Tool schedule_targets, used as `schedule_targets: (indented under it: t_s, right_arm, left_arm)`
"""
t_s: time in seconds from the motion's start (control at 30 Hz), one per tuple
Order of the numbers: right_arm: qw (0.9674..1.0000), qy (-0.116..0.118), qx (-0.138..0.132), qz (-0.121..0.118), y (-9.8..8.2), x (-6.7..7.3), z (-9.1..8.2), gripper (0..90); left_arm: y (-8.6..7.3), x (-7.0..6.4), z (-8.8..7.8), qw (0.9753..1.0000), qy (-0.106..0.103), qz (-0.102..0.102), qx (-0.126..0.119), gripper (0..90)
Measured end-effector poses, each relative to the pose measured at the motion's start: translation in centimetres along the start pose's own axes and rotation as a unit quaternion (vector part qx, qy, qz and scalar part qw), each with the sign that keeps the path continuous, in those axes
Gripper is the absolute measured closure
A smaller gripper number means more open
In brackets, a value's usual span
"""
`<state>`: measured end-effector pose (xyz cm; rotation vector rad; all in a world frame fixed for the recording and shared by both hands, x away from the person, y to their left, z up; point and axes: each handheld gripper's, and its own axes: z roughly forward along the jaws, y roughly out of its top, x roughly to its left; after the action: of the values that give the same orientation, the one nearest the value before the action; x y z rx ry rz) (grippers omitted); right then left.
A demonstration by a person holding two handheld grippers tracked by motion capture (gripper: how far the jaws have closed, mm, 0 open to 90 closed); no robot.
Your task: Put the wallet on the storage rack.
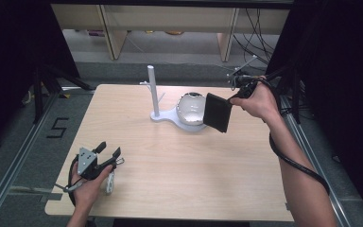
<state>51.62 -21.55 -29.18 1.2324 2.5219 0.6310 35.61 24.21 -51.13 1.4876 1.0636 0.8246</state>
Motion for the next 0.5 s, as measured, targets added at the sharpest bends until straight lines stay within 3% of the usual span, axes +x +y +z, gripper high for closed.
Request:
schedule_targets:
  t_s: [0.07, 0.13, 0.33, 0.5]
  right_arm:
    - [1.0000, 0.000, -0.002, 0.001, 0.2, 0.1, 0.0, 81.8]
    - [0.9999, -0.001, -0.007, -0.014, 0.7, 0.0, 0.1, 81.8]
    - [0.9999, -0.001, -0.012, -0.007, 1.6, 0.4, 0.2, 81.8]
    - [0.9996, -0.006, -0.023, -0.018, 2.2, 0.3, 0.6, 81.8]
  left_arm:
    - [0.0, 0.0, 0.0, 1.0000, 0.000, 0.000, 0.000, 36.3]
    - [0.1, 0.0, -0.2, 1.0000, 0.004, -0.001, 0.005, 36.3]
    - [0.0, 0.1, -0.2, 1.0000, 0.005, 0.000, 0.004, 36.3]
    - [0.0, 0.1, -0.2, 1.0000, 0.004, 0.000, 0.005, 36.3]
